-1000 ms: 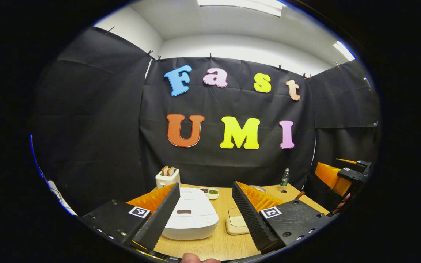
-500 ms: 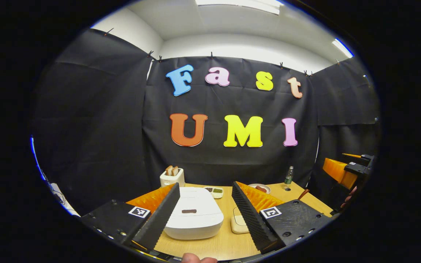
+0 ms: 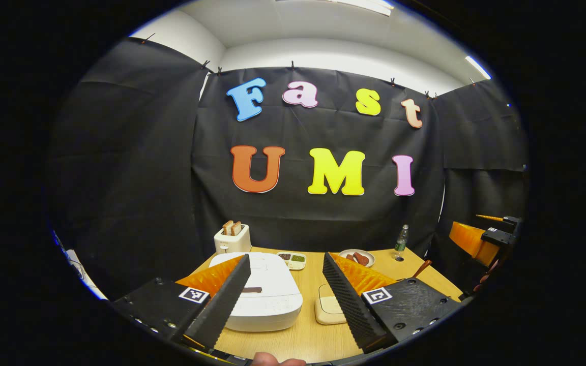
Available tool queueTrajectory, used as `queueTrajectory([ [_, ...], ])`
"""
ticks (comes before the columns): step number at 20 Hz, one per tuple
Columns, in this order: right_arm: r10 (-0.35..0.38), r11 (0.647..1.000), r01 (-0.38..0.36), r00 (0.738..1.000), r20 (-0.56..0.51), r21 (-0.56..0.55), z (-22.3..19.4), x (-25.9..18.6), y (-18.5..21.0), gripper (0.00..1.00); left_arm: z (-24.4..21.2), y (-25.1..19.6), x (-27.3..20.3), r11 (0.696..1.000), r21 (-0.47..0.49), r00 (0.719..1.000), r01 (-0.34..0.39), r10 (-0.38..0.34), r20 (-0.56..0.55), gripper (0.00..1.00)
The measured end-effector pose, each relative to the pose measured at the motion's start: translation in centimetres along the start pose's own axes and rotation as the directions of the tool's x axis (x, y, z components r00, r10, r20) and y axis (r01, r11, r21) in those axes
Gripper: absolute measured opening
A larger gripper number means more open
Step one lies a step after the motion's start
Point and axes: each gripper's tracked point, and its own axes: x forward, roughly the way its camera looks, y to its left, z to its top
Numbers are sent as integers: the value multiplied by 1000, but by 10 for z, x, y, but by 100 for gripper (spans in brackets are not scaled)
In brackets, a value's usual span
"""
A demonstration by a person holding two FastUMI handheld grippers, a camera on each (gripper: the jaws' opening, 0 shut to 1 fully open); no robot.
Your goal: Close the left gripper, press the button to open the rice cooker; take a wooden spoon from the chopstick holder with the right hand, scoop a spoonful of rice and pour it into the rice cooker, then put the wooden spoon back into the chopstick holder.
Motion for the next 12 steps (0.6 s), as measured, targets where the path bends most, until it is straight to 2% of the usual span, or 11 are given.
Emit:
queueTrajectory([
  [6,21,999,-20,999,-26,33,-16,45,-7,100,-24,2,31,1000,-3,992,-23,22,-124,94],
  [11,46,993,-39,997,-59,110,-32,90,-21,100,-46,13,59,998,29,963,-53,59,-262,93],
  [12,54,991,-45,996,-69,125,-36,98,-22,100,-50,16,65,998,28,954,-62,68,-292,75],
])
